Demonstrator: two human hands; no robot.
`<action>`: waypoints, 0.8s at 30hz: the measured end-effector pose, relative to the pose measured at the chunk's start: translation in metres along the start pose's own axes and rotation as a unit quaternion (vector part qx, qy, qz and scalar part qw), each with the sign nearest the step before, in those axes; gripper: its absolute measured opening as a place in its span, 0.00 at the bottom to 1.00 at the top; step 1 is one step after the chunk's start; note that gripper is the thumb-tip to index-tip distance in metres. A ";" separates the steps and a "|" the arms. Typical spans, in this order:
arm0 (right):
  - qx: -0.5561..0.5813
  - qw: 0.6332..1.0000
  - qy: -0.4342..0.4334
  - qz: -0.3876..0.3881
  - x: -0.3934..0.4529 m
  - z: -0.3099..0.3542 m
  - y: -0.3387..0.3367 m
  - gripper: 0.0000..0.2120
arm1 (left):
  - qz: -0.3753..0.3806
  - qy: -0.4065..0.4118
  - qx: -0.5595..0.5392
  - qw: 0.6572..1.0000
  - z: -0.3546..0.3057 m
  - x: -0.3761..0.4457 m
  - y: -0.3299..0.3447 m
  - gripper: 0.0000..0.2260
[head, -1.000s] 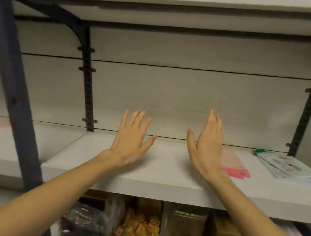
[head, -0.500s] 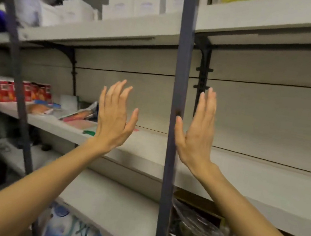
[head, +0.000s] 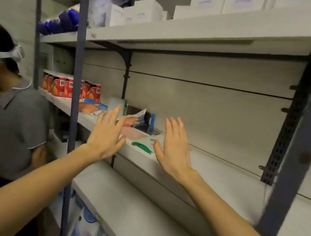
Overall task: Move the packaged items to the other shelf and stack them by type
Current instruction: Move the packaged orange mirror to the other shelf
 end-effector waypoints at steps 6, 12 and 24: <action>-0.019 0.995 -0.028 0.097 0.091 0.018 0.086 0.35 | 0.111 -0.036 0.034 0.993 0.078 0.062 0.045 0.27; -0.026 0.985 -0.041 0.167 0.172 0.028 0.167 0.30 | 0.177 -0.083 0.038 0.980 0.138 0.130 0.081 0.31; -0.058 0.959 -0.101 0.258 0.237 0.045 0.268 0.40 | 0.265 -0.077 0.023 0.961 0.208 0.206 0.157 0.39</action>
Point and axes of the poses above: each hand's wrist, its own x-axis towards the middle knuckle, its own y-axis out of the palm, z = x × y, the point moved 3 cm from there along x, towards the middle knuckle, and after that the axes turned 14 degrees about -x, right-handed, at the moved point
